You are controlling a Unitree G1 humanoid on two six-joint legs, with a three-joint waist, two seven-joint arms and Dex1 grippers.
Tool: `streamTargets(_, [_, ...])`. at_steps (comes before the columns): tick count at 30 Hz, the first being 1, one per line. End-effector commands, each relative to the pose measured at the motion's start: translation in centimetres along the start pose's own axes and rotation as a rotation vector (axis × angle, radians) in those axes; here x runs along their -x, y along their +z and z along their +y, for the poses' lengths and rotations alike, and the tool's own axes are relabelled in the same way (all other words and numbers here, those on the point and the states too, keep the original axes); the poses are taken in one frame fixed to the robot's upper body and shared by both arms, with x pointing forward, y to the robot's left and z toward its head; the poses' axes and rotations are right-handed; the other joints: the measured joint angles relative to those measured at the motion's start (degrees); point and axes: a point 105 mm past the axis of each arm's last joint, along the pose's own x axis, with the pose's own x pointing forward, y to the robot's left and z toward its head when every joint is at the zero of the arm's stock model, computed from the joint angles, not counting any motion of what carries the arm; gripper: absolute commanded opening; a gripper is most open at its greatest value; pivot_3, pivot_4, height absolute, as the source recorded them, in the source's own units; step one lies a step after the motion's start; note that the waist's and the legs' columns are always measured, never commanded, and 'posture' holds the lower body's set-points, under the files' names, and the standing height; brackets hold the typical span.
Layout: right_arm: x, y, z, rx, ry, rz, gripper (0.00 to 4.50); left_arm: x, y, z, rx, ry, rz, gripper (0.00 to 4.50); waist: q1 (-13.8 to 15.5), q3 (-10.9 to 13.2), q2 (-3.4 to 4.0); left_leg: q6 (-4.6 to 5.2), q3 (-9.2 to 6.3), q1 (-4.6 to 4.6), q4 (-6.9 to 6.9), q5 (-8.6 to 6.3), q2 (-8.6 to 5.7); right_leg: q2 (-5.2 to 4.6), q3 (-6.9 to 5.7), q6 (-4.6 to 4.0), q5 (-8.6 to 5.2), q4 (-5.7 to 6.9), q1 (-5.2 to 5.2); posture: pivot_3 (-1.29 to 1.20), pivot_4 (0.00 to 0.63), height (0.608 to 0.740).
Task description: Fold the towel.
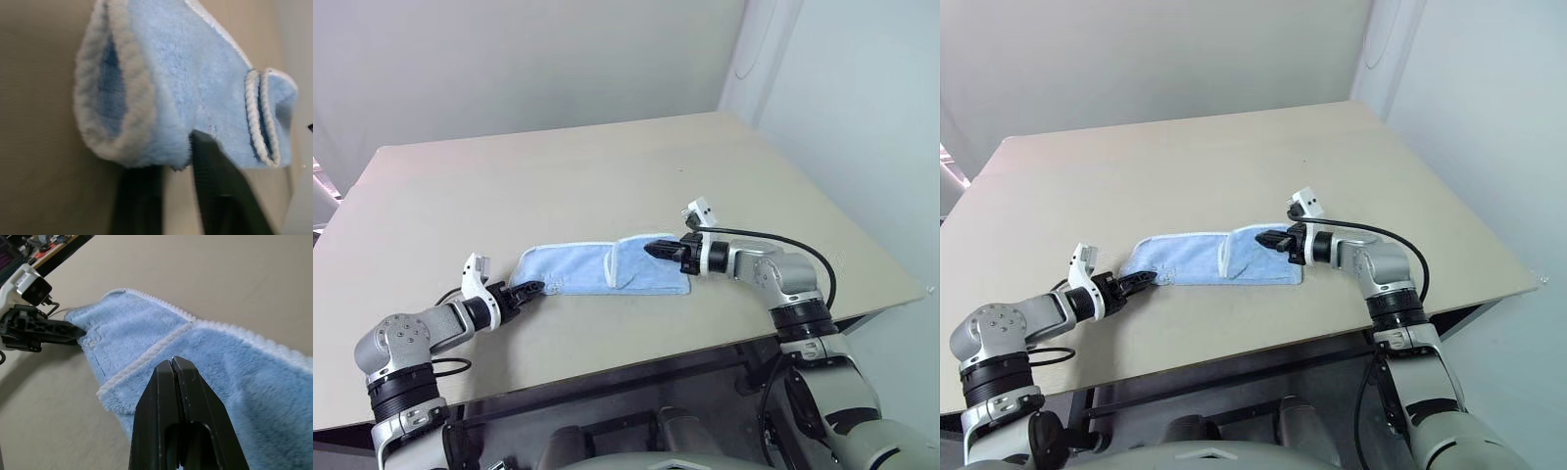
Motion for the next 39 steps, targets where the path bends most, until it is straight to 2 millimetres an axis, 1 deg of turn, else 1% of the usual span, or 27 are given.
streamTargets(1, [0.1, 1.2, 0.5, 0.025, 0.02, -0.026, 0.0, 0.4, 0.0, 0.7, 0.056, 0.03, 0.009, 2.07, -0.1, 0.0, -0.01, 0.0, 0.0, 0.01, 0.01, 0.0, 0.0, 0.0, 0.0, 0.03, -0.02, 0.0, 0.01, 0.0, 0.0, 0.729])
streamTargets(4, [0.2, 1.2, 0.4, 0.015, 0.02, -0.023, 0.0, 0.5, -0.1, 1.0, 0.118, 0.023, 0.001, 2.07, -0.2, 0.0, -0.01, 0.01, -0.01, 0.09, 0.03, 0.0, 0.0, 0.02, 0.0, 0.05, -0.04, 0.02, 0.06, 0.0, 0.0, 0.729])
streamTargets(6, [0.2, 1.1, 0.4, 0.014, 0.02, -0.021, 0.0, 0.6, 0.3, 1.5, 0.146, 0.039, -0.027, 2.07, -0.2, 0.0, -0.01, 0.01, -0.03, 0.11, 0.03, 0.01, 0.01, 0.05, 0.0, 0.05, -0.04, 0.04, 0.06, 0.0, 0.0, 0.729])
streamTargets(11, [0.1, 0.9, 0.4, 0.016, 0.017, -0.017, 0.0, 1.2, 1.6, 1.6, 0.191, 0.026, -0.1, 2.07, -0.3, 0.0, -0.02, 0.01, -0.04, 0.13, 0.04, 0.01, 0.01, 0.06, 0.0, 0.05, -0.03, 0.11, 0.06, 0.0, 0.0, 0.729])
streamTargets(17, [0.1, 0.8, 0.4, 0.027, 0.013, -0.006, 0.0, 1.7, 2.0, 2.5, 0.228, 0.06, -0.14, 2.07, -0.4, 0.0, -0.02, 0.0, -0.07, 0.14, 0.04, 0.01, 0.01, 0.09, 0.0, 0.03, -0.02, 0.12, 0.06, 0.0, 0.0, 0.729])
streamTargets(20, [0.1, 0.8, 0.3, 0.028, 0.013, -0.005, 0.0, 1.7, 1.9, 2.6, 0.234, 0.064, -0.14, 2.07, -0.4, 0.0, -0.02, 0.0, -0.07, 0.14, 0.05, 0.01, 0.01, 0.08, 0.0, 0.03, -0.02, 0.12, 0.06, 0.0, 0.0, 0.729])
streamTargets(29, [-0.1, 0.9, 0.1, 0.037, 0.005, 0.003, 0.0, 1.2, 1.3, 2.1, 0.25, 0.033, -0.143, 2.07, -0.2, 0.0, -0.03, 0.0, -0.06, 0.14, 0.06, 0.01, -0.01, 0.07, 0.0, 0.02, -0.02, 0.12, 0.06, 0.0, 0.0, 0.729])
streamTargets(32, [-0.1, 0.8, 0.1, 0.039, 0.002, 0.006, 0.0, 1.2, 1.4, 2.2, 0.254, 0.041, -0.153, 1.49, -0.2, 0.0, -0.03, 0.0, -0.06, 0.13, 0.06, 0.01, -0.01, 0.07, 0.01, 0.02, -0.02, 0.11, 0.06, 0.0, 0.0, 0.729])
streamTargets(35, [-0.1, 0.8, 0.1, 0.038, 0.002, 0.006, 0.0, 1.2, 1.4, 2.2, 0.257, 0.036, -0.161, 0.38, -0.1, 0.0, -0.02, 0.0, -0.06, 0.12, 0.06, 0.01, -0.01, 0.07, 0.01, 0.02, -0.01, 0.11, 0.06, 0.0, 0.0, 0.729])
streamTargets(36, [-0.1, 0.8, 0.1, 0.037, 0.005, 0.005, 0.0, 1.2, 1.5, 2.2, 0.255, 0.036, -0.162, 0.1, -0.1, 0.0, -0.01, 0.0, -0.06, 0.13, 0.05, 0.01, -0.02, 0.06, 0.01, 0.02, -0.01, 0.11, 0.06, 0.0, 0.0, 0.729])
streamTargets(39, [0.0, 0.8, 0.3, 0.037, 0.012, 0.001, 0.0, 1.2, 1.7, 2.0, 0.253, 0.026, -0.171, 0.04, -0.2, 0.0, -0.02, 0.0, -0.07, 0.14, 0.06, 0.01, -0.01, 0.08, 0.01, 0.01, -0.01, 0.13, 0.06, 0.0, 0.0, 0.729])
